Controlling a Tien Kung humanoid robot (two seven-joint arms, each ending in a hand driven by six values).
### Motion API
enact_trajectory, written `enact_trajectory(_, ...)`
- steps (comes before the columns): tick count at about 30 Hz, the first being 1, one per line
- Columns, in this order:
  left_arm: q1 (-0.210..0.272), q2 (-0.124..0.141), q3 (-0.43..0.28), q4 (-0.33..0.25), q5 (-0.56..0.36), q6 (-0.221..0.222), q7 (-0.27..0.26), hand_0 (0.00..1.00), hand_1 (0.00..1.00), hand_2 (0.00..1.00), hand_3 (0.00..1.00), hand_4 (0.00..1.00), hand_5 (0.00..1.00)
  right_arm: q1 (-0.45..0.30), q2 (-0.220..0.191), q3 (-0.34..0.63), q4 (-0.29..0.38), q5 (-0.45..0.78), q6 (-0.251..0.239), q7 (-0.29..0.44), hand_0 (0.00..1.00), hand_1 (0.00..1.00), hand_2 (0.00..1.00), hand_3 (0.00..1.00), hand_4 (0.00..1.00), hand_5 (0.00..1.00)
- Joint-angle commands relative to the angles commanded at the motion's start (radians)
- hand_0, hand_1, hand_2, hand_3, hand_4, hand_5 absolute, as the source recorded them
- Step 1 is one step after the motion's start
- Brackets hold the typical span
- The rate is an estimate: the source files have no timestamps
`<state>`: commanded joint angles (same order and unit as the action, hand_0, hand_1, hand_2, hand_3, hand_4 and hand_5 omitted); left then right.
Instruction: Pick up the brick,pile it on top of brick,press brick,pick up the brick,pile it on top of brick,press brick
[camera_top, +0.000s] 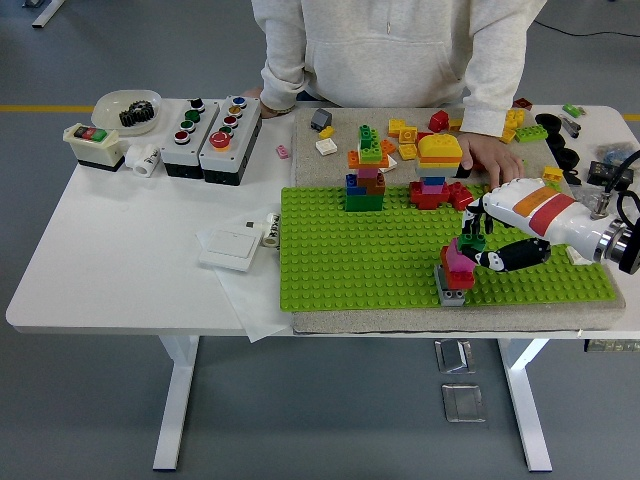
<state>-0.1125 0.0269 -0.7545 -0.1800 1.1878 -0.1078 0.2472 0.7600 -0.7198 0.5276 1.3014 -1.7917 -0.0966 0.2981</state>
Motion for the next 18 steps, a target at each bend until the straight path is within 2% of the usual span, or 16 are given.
enact_trajectory(18,-0.002,0.0,0.004,0.0,-0.002,0.001,-0.001,0.794,0.71,0.604,0.535,0.529,0.513,-0.002,0.001,0.007,-0.001,0.003,-0.003,0.003,0.306,0.424,0.512,0.504,0.617,0.159)
